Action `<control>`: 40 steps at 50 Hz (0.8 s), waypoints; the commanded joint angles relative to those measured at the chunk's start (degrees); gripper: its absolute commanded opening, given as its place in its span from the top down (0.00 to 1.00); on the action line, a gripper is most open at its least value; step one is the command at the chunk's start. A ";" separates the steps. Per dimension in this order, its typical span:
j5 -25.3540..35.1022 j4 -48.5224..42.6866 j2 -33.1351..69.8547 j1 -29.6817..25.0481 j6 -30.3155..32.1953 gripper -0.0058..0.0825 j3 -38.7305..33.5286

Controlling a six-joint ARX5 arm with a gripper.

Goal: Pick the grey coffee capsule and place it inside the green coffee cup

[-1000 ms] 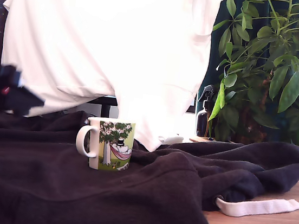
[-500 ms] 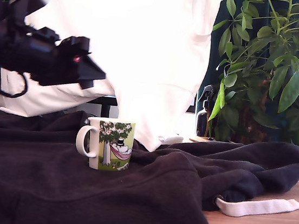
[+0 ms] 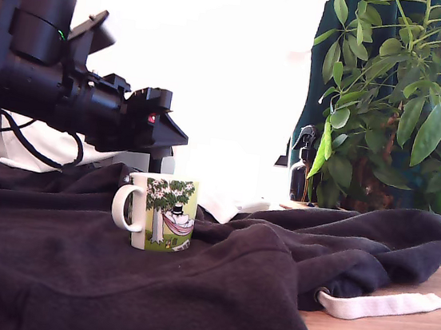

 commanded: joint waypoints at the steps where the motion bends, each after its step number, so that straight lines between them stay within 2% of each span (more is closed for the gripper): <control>1: 0.07 0.37 0.66 -0.17 0.24 0.91 0.55; 21: 1.20 -3.96 0.66 -0.17 0.26 0.90 0.63; 23: 1.31 -3.96 0.66 -0.17 0.26 0.82 0.76; 24: 1.33 -3.96 0.66 -0.17 0.26 0.74 0.87; 28: 1.75 -4.09 0.66 -0.20 0.87 0.29 1.42; 31: 2.47 -4.13 0.63 -0.28 1.44 0.08 1.68; 33: 2.64 -4.11 0.63 -0.28 1.51 0.02 1.86; 40: 2.60 -4.09 0.42 -0.28 1.53 0.03 2.08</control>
